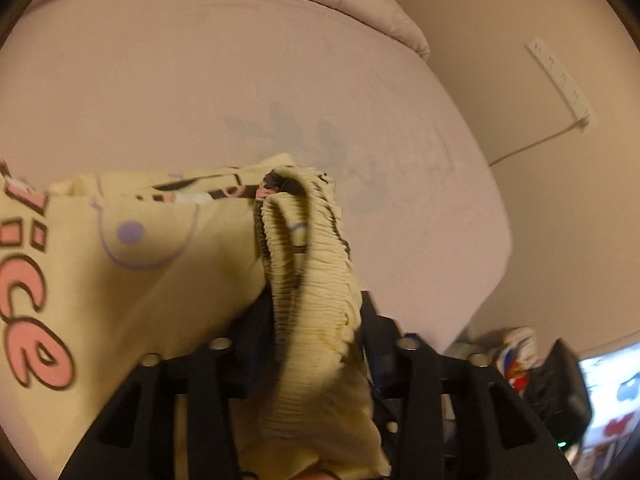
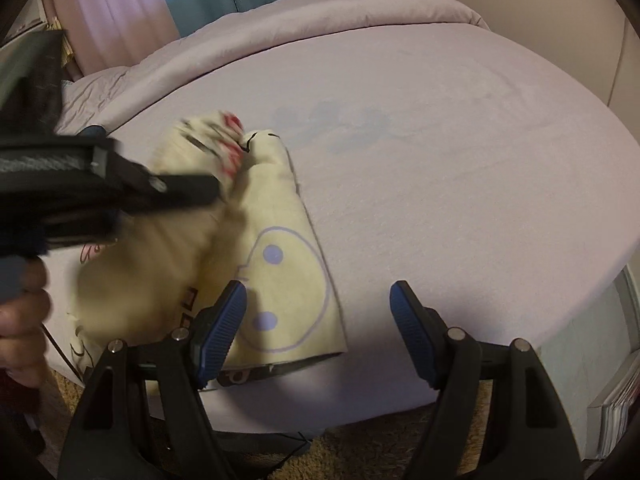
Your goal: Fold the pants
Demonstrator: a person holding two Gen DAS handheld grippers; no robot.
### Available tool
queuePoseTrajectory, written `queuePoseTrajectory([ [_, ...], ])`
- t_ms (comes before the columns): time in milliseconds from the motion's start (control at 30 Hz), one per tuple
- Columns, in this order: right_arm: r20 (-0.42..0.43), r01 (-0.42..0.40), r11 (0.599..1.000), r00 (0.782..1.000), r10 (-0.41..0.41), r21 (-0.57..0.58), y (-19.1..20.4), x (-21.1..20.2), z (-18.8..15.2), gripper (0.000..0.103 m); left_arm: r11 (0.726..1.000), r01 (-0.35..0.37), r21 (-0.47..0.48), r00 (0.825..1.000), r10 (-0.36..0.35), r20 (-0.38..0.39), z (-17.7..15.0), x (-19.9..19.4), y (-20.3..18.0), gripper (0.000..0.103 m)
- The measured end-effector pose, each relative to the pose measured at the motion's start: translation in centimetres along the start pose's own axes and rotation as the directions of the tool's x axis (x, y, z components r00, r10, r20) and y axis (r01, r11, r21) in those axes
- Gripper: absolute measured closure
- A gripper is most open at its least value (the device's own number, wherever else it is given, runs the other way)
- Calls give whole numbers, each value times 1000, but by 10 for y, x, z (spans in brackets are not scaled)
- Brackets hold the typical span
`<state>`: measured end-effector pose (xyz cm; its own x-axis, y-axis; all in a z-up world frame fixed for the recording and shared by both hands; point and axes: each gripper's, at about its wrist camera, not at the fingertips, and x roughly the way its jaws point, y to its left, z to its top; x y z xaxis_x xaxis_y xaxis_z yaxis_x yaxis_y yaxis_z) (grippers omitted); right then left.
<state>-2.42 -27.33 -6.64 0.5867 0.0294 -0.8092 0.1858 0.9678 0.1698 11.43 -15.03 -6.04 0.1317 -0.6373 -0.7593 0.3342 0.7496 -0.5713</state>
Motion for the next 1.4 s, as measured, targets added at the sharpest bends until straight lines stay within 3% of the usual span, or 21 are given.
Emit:
queuePoseTrajectory([
  [67, -2, 25, 1000, 1000, -25, -8, 0, -2, -2, 29, 997, 78, -16, 997, -78, -3, -1, -8, -4, 41],
  [133, -4, 41, 999, 999, -41, -5, -3, -3, -1, 29, 989, 149, -18, 989, -149, 15, 0, -26, -8, 41],
  [233, 11, 64, 998, 998, -64, 5, -9, -10, 2, 29, 988, 156, -4, 984, -156, 84, -5, -58, -6, 40],
  [367, 57, 113, 994, 992, -113, 0, -13, -30, 5, 29, 999, 33, -12, 985, -30, 173, -21, -94, 13, 40],
  [500, 127, 160, 987, 979, -157, -15, -15, -56, 11, 29, 991, -134, -4, 967, 132, 219, -48, -104, 32, 40],
  [567, 166, 135, 990, 978, -129, -31, -12, -69, 16, 29, 984, -178, 7, 960, 172, 220, -60, -101, 41, 42],
  [633, 188, 70, 995, 981, -55, -71, -4, -73, 20, 30, 977, -211, 7, 954, 205, 217, -70, -96, 50, 55],
  [667, 187, 17, 995, 982, 3, -102, 5, -72, 21, 39, 976, -218, 7, 954, 211, 213, -73, -92, 54, 63],
  [700, 179, -20, 993, 983, 42, -120, 11, -70, 22, 56, 975, -220, 13, 957, 213, 199, -79, -87, 57, 70],
  [767, 144, -116, 982, 980, 138, -151, 25, -59, 23, 78, 977, -211, 10, 964, 207, 170, -84, -78, 64, 76],
  [800, 123, -149, 975, 978, 170, -164, 31, -51, 22, 82, 976, -216, 4, 965, 213, 153, -91, -75, 69, 76],
  [867, 70, -151, 972, 984, 166, -179, 40, -32, 20, 82, 973, -230, -9, 962, 228, 146, -101, -75, 76, 77],
  [1000, -11, -82, 985, 997, 82, -153, 28, 1, 15, 83, 971, -240, -13, 954, 238, 184, -114, -77, 77, 77],
  [1167, -43, -136, 983, 990, 132, -124, 14, 4, 8, 87, 957, -290, 8, 937, 282, 205, -128, -78, 73, 77],
  [1233, -57, -128, 984, 991, 122, -123, 12, 1, 9, 87, 960, -281, 7, 939, 274, 206, -130, -82, 73, 77],
  [1333, -47, -86, 985, 996, 80, -148, 15, -8, 11, 79, 963, -270, 19, 945, 261, 196, -130, -94, 75, 77],
  [1400, -10, -39, 984, 999, 37, -172, 19, -20, 17, 56, 966, -256, 23, 947, 246, 207, -122, -107, 77, 77],
])
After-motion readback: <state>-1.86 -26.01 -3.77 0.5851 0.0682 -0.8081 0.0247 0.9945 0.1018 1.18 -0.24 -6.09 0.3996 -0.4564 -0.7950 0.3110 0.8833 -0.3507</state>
